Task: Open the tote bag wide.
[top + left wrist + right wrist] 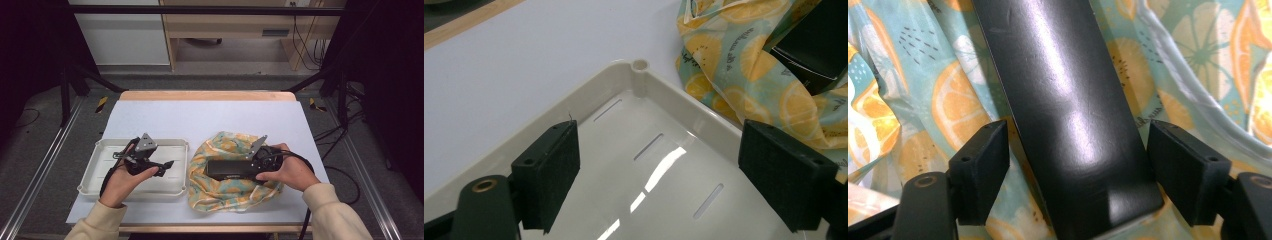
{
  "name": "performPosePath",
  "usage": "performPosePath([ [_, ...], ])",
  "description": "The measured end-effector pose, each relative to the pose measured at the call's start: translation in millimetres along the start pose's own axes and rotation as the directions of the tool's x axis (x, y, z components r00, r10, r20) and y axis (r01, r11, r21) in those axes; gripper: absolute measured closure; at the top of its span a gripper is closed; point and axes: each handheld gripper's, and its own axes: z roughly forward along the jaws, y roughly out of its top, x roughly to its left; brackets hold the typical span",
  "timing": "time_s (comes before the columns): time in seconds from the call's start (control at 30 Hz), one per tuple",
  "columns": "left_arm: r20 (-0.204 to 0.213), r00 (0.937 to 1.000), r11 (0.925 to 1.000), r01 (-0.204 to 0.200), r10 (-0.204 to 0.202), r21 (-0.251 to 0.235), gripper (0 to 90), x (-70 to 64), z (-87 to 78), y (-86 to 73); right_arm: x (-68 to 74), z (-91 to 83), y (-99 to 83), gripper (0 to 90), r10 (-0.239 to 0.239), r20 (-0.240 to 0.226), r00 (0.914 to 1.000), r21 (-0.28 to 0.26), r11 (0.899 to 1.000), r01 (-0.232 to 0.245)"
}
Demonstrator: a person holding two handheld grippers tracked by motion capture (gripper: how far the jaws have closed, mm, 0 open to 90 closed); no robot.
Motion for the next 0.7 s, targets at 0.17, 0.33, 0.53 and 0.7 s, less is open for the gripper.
performPosePath([
  [0.17, 0.004, 1.0000, 1.0000, -0.002, 0.002, 0.001, 17.1, -0.9, 0.5, 0.1, 2.1, 6.6, 2.3, 29.2, -0.020, -0.025, 0.9995, 0.025, 0.999, 0.020],
  [0.33, 0.005, 1.0000, 1.0000, 0.000, 0.000, 0.002, 17.1, 0.1, 0.0, -0.1, 0.8, 15.0, 3.6, 30.3, -0.035, -0.037, 0.9987, 0.036, 0.999, 0.036],
  [0.53, 0.006, 1.0000, 1.0000, 0.005, -0.005, 0.003, 17.1, 1.5, -0.5, -0.6, -0.1, 15.4, 2.9, 36.6, -0.049, -0.056, 0.9972, 0.033, 0.998, 0.051],
  [0.7, 0.007, 1.0000, 1.0000, 0.005, -0.005, 0.007, 17.1, 1.9, -0.2, -1.0, 1.3, 7.3, -2.5, 41.7, -0.057, -0.051, 0.9970, 0.009, 0.998, 0.058],
])
